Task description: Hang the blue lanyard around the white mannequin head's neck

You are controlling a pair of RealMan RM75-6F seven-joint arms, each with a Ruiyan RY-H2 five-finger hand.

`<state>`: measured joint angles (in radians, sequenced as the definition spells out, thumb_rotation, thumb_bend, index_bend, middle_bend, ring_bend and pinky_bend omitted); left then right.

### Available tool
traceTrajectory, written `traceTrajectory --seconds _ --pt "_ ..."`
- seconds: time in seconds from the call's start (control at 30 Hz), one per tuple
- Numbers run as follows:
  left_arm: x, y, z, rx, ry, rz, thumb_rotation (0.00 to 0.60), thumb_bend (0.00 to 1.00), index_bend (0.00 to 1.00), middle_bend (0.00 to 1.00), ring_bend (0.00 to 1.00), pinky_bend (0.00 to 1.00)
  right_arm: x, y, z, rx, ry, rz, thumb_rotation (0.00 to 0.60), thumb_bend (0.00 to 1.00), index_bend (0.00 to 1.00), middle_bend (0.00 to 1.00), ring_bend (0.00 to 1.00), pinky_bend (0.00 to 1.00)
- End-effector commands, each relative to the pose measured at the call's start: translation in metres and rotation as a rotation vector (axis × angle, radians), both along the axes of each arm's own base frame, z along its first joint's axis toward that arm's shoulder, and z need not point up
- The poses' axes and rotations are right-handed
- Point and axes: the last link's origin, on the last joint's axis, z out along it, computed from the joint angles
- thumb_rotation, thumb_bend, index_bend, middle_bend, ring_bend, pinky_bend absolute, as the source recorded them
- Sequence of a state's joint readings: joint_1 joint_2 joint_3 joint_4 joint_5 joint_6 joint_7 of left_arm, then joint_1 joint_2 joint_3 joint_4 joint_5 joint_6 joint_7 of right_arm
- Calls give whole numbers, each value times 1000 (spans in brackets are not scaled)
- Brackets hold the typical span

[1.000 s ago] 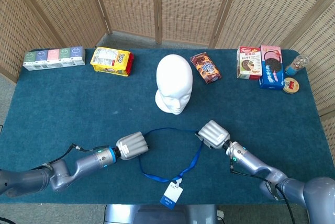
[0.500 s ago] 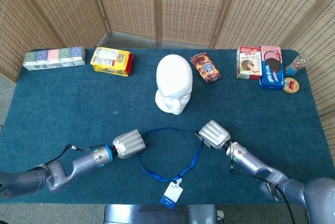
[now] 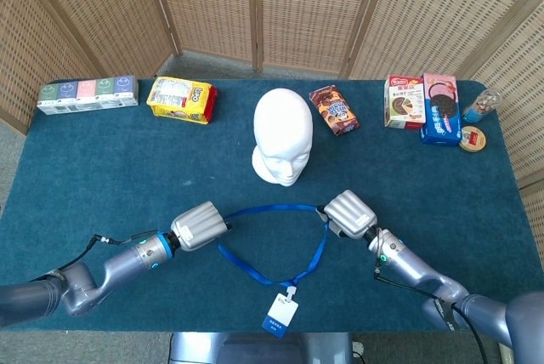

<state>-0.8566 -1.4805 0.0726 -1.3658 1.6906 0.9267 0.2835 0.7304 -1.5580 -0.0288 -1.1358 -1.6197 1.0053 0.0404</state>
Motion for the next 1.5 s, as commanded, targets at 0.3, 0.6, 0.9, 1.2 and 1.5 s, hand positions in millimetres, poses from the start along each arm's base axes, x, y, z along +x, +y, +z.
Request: traceTrajectory --seconds 0.3,0.6,0.9,1.2,1.5 --pt "19 3 23 39 -93 -6 600 426 580 1000 1000 1000 26 5 19 -21 -74 23 600 527 744 1000 1000 1000" --pt "34 5 46 78 -158 -14 600 427 580 1000 1000 1000 50 6 42 -55 -129 56 600 527 748 1000 1000 1000" --pt "51 9 70 121 -236 -17 600 427 581 1000 1000 1000 73 3 68 -103 -173 89 600 527 749 1000 1000 1000" --pt "70 14 96 172 -296 -33 600 427 581 1000 1000 1000 97 4 94 -134 -225 116 600 528 756 1000 1000 1000" --pt "90 19 117 207 -338 -48 600 430 580 1000 1000 1000 117 1 112 -154 -260 130 600 528 758 1000 1000 1000"
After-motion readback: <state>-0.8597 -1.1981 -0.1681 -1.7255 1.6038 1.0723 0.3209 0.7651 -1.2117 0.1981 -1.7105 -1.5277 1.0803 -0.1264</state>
